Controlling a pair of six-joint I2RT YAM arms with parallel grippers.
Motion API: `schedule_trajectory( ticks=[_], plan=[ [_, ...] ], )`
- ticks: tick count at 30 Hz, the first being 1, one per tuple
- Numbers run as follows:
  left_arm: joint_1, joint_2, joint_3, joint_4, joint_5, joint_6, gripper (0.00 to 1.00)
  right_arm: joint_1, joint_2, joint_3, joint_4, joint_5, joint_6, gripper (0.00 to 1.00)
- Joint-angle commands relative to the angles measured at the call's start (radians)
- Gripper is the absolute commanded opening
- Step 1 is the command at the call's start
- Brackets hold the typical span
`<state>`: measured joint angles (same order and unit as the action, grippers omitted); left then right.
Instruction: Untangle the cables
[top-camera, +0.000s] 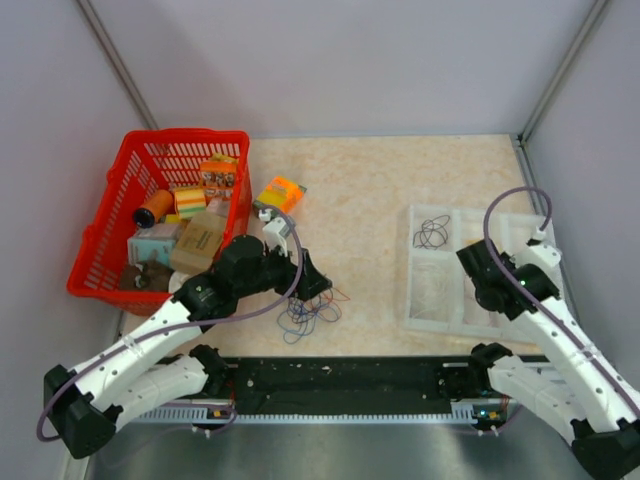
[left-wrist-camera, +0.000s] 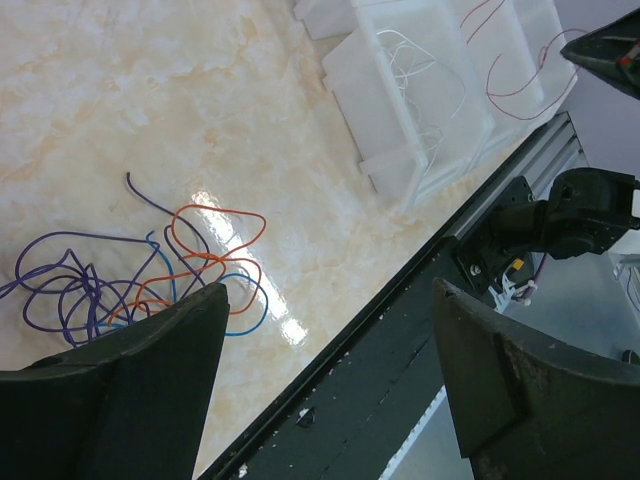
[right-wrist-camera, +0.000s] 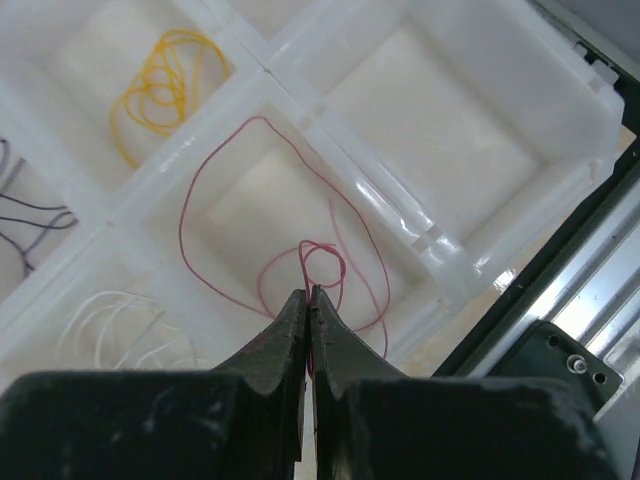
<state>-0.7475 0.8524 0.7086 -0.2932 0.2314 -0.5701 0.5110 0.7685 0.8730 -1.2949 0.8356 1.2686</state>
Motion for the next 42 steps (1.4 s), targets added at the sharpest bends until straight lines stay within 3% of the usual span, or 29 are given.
schedule_trajectory(
  ticks=[1,5,8,9,11,13,14,17,18,22,24,28,30,32,35,39,42],
  plan=[
    [-0.001,0.013,0.003,0.031,0.017,0.004,0.86,-0.11,0.028,-0.107,0.23,-0.113,-0.21,0.0],
    [-0.001,-0.009,-0.008,0.028,0.008,0.003,0.86,-0.18,0.089,-0.176,0.377,-0.211,-0.273,0.0],
    [-0.001,-0.016,-0.014,0.014,0.006,0.004,0.86,-0.183,0.155,-0.175,0.402,-0.155,-0.307,0.03],
    [-0.001,-0.019,-0.015,0.008,0.003,0.004,0.86,-0.181,0.161,-0.163,0.401,-0.136,-0.33,0.15],
    [-0.001,-0.021,-0.018,0.0,0.002,0.009,0.86,-0.181,0.138,-0.126,0.382,-0.125,-0.363,0.59],
    [-0.001,-0.016,-0.023,-0.006,-0.015,0.019,0.86,-0.181,0.085,-0.089,0.381,-0.173,-0.417,0.88],
    [-0.001,-0.01,-0.024,-0.009,-0.032,0.019,0.86,-0.181,0.059,-0.071,0.381,-0.218,-0.451,0.91],
    [0.0,-0.01,-0.029,-0.027,-0.125,-0.016,0.86,-0.116,-0.004,0.003,0.384,-0.305,-0.508,0.92],
    [0.0,-0.015,-0.035,-0.023,-0.147,-0.026,0.86,-0.033,-0.006,0.039,0.387,-0.3,-0.52,0.92],
    [0.0,-0.047,-0.066,0.014,-0.204,-0.073,0.81,0.246,0.118,0.132,0.347,-0.116,-0.502,0.96],
    [0.0,-0.068,-0.074,0.002,-0.222,-0.088,0.78,0.303,0.208,0.141,0.426,-0.249,-0.573,0.98],
    [0.0,-0.147,-0.087,-0.058,-0.308,-0.103,0.75,0.345,0.327,0.005,0.862,-0.813,-0.68,0.93],
    [0.0,-0.199,-0.1,-0.078,-0.343,-0.103,0.75,0.366,0.37,-0.078,1.085,-0.953,-0.644,0.87],
    [0.0,-0.251,-0.11,-0.099,-0.365,-0.105,0.74,0.379,0.412,-0.124,1.236,-1.022,-0.646,0.81],
    [0.0,-0.283,-0.123,-0.119,-0.345,-0.102,0.72,0.386,0.491,-0.147,1.347,-1.067,-0.693,0.65],
    [0.0,-0.205,-0.141,-0.071,-0.239,-0.086,0.71,0.388,0.603,-0.153,1.375,-1.099,-0.784,0.64],
    [0.0,-0.072,-0.101,-0.081,-0.163,-0.08,0.78,0.386,0.644,-0.143,1.333,-1.078,-0.911,0.65]
  ],
)
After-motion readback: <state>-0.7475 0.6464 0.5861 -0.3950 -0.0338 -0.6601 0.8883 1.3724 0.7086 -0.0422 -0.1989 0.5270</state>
